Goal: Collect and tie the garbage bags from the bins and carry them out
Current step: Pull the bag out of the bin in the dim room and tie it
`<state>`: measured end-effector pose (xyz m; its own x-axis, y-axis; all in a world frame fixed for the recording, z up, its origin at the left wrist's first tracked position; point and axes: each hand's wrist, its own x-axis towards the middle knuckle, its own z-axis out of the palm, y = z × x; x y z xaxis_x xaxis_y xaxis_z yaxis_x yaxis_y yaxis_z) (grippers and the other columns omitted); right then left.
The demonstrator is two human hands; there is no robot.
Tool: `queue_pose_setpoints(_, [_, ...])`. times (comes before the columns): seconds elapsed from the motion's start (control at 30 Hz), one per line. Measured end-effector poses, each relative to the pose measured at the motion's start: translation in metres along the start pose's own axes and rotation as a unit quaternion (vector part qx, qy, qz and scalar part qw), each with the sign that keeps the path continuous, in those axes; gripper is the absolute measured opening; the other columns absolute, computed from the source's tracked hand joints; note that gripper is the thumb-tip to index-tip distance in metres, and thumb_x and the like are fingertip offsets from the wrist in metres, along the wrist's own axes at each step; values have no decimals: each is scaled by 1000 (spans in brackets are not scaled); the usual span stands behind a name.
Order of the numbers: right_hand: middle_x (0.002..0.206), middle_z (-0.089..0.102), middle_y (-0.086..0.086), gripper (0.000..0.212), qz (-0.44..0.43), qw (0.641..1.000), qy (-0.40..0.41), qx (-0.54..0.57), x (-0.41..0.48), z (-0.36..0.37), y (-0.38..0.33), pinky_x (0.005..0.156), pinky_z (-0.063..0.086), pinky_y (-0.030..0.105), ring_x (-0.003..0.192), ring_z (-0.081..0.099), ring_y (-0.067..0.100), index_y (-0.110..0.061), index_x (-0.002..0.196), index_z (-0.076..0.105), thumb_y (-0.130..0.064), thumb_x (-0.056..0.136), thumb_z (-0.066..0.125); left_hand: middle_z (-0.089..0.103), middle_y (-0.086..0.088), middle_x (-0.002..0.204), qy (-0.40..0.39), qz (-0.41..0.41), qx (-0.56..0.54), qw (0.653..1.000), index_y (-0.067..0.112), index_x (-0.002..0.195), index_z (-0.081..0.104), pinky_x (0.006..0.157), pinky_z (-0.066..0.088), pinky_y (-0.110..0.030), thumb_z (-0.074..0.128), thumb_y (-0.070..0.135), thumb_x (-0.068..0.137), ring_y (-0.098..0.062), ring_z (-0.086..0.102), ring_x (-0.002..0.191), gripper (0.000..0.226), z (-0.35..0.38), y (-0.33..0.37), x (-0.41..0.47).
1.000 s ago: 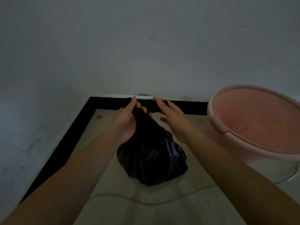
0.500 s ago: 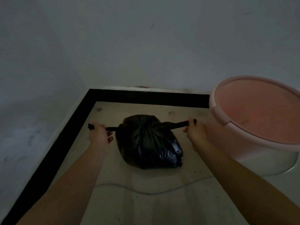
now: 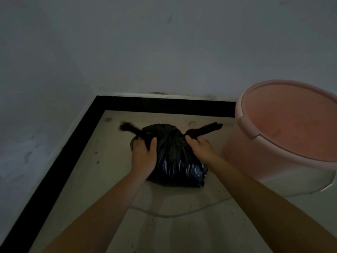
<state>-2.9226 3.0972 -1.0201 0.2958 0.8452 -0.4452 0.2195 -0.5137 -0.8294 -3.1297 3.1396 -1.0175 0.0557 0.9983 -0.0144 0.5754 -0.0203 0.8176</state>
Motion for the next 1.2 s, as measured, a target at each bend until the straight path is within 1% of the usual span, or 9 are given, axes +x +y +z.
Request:
queue_pose_setpoints(0.1, [117, 66, -1, 54, -104, 992, 67, 8, -3, 1, -22, 99, 48, 36, 112, 61, 20, -20, 122, 65, -61, 92, 46, 55, -6, 90, 58, 106, 25, 992, 15, 85, 55, 80, 39, -17, 47, 28, 104, -9, 50, 93, 24, 0, 24, 0])
queue_pose_setpoints(0.23, [113, 66, -4, 36, -169, 976, 110, 87, -8, 6, -54, 83, 43, 23, 107, 61, 12, -18, 127, 60, -39, 103, 44, 62, -1, 89, 112, 153, -18, 982, 9, 91, 65, 75, 42, -20, 46, 24, 104, -7, 55, 83, 27, -6, 55, 4])
queue_pose_setpoints(0.37, [101, 73, -2, 19, -162, 943, 111, 268, -9, 15, -78, 89, 54, 34, 97, 69, 15, -27, 108, 57, -36, 104, 41, 76, 0, 91, 107, 19, -250, 962, 8, 96, 68, 85, 53, -28, 41, 37, 105, -14, 70, 90, 40, -8, 83, 14])
queue_pose_setpoints(0.43, [92, 71, 2, 21, -132, 930, 100, 328, -7, 15, -83, 87, 55, 37, 91, 68, 20, -24, 100, 58, -35, 104, 41, 75, -4, 88, 68, -99, -410, 904, 3, 102, 64, 85, 56, -33, 40, 36, 106, -21, 71, 89, 40, -8, 92, 19])
queue_pose_setpoints(0.5, [80, 62, 3, 25, -87, 932, 111, 334, 0, 13, -80, 79, 51, 36, 77, 62, 20, -19, 92, 57, -32, 104, 41, 69, -4, 76, 41, -175, -473, 863, 9, 91, 61, 81, 55, -34, 40, 35, 106, -20, 67, 77, 36, -8, 88, 21])
queue_pose_setpoints(0.67, [89, 60, 8, 29, 32, 930, 230, 284, 26, -3, -50, 74, 44, 37, 75, 54, 21, -16, 80, 53, -30, 100, 37, 59, -1, 65, 62, -215, -350, 909, 16, 72, 54, 74, 44, -31, 43, 35, 105, -18, 54, 67, 40, 9, 61, 12])
queue_pose_setpoints(0.87, [85, 64, -1, 36, -79, 968, 169, 166, 6, 6, -41, 71, 45, 31, 80, 61, 16, -15, 98, 58, -41, 104, 34, 67, 5, 68, 103, -34, -184, 977, 11, 81, 64, 62, 43, -11, 41, 34, 106, 2, 59, 63, 41, 14, 43, 2])
queue_pose_setpoints(1.0, [93, 64, -4, 28, -109, 975, 161, 106, 10, 17, -37, 68, 43, 22, 82, 59, 6, -18, 105, 54, -39, 105, 36, 65, -3, 86, 116, 65, -89, 987, 16, 95, 66, 76, 49, -29, 40, 37, 104, -19, 62, 90, 35, 22, 28, 12])
queue_pose_setpoints(1.2, [94, 60, 2, 23, -180, 959, 197, -93, 31, 45, 4, 80, 50, 46, 88, 60, 23, -21, 98, 49, -40, 102, 35, 69, -1, 98, 29, 85, -24, 996, 12, 99, 62, 72, 43, -24, 38, 27, 106, -16, 61, 88, 29, 55, 3, 28])
